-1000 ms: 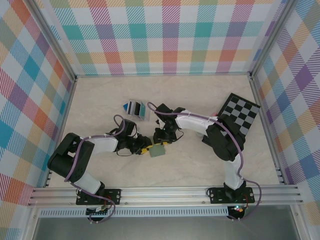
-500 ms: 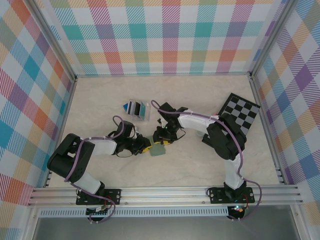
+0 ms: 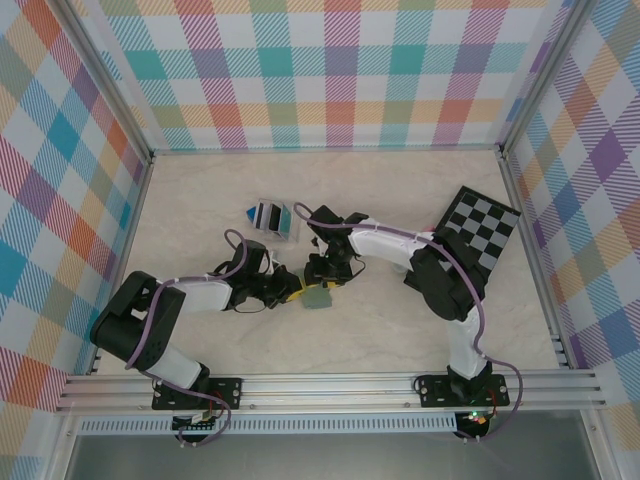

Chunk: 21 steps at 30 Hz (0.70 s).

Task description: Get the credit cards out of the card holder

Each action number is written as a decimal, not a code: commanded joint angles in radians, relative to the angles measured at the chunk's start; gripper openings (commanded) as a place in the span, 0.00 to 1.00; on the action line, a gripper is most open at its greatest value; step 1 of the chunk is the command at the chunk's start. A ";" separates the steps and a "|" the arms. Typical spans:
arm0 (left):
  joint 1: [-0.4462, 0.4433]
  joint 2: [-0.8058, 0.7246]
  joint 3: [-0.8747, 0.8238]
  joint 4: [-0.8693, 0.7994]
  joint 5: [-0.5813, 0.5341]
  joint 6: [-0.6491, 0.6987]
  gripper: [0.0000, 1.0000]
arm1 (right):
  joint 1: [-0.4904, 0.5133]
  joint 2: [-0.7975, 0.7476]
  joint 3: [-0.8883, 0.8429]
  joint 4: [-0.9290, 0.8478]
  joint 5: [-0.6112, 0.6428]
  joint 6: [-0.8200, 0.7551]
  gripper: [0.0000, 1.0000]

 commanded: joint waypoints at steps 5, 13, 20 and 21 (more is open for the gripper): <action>0.004 -0.038 0.001 0.029 -0.028 0.016 0.00 | 0.014 0.030 0.000 -0.046 0.131 0.004 0.37; 0.009 -0.024 0.018 -0.096 -0.107 0.028 0.00 | -0.018 -0.044 -0.091 -0.009 0.196 0.090 0.26; 0.015 -0.020 0.019 -0.107 -0.107 0.032 0.00 | -0.029 -0.077 -0.110 -0.008 0.221 0.113 0.20; 0.014 -0.020 0.019 -0.106 -0.107 0.032 0.00 | -0.030 -0.077 -0.110 -0.010 0.224 0.116 0.20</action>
